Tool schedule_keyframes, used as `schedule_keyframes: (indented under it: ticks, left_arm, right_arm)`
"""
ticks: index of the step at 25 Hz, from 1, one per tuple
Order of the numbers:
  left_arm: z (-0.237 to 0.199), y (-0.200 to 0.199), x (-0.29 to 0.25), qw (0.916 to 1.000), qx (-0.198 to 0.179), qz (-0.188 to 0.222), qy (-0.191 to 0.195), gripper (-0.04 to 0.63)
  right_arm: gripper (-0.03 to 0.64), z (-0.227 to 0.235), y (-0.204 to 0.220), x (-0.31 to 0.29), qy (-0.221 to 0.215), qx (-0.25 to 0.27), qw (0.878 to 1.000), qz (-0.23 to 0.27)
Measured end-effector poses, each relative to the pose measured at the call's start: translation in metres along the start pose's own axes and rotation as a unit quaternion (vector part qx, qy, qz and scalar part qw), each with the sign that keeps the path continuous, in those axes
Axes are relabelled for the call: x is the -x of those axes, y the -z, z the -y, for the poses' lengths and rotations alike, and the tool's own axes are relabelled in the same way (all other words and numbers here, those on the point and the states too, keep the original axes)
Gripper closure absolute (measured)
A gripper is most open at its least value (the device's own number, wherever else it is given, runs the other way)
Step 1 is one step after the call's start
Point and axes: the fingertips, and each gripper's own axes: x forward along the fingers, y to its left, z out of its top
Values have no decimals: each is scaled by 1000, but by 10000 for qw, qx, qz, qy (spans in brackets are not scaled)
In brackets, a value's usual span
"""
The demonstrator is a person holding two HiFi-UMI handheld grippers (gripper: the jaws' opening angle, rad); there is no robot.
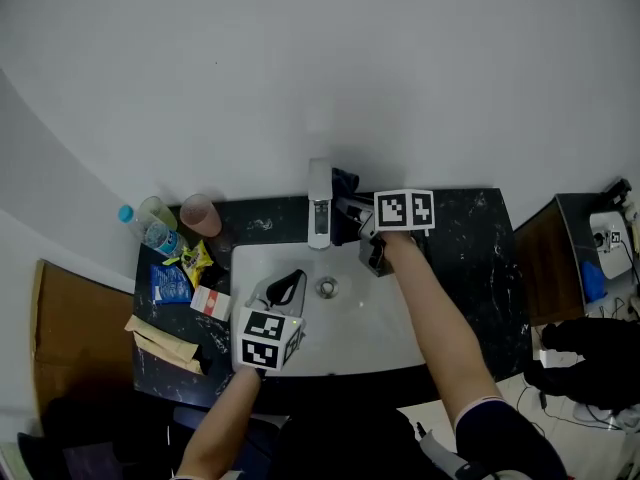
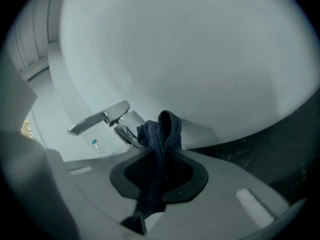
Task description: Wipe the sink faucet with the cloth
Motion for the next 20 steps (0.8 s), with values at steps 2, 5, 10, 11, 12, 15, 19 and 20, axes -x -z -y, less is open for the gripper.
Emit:
schedule_keyframes:
  ticks: [2,5,10,11,12,15,19,20]
  left_arm:
    - [0,1,0,10000,10,1,19,594]
    - [4,1,1,10000,-6,19,85,594]
    - [11,-3,3,9998,-52,85,194,594]
    - [12,-5,4,9997,-64,104,210,594]
    - [13,-6,5,9997,-77,122,221,594]
    - [13,-9,7,9995,-115,165,224,594]
    - [14,-8,12,9995,-84,173,257,594]
    - [12,-7,13,9995,-97,175,239,594]
  right_arm:
    - [565,-15,-10,8,-332,59,9992,191]
    - [566,-37,-23,20,-618,384,9968,344]
    - [566,-65,-33,34,-944,695,9922,433]
    - [566,-71,-33,37,-1009,717,9914,430]
    - [566,-77,-33,40,-1099,740,9903,428]
    - [566,-100,-33,55,-1488,796,9842,527]
    - [565,-87,-23,76,-1245,504,9862,969]
    - [566,-75,-17,79,-1049,340,9882,1064]
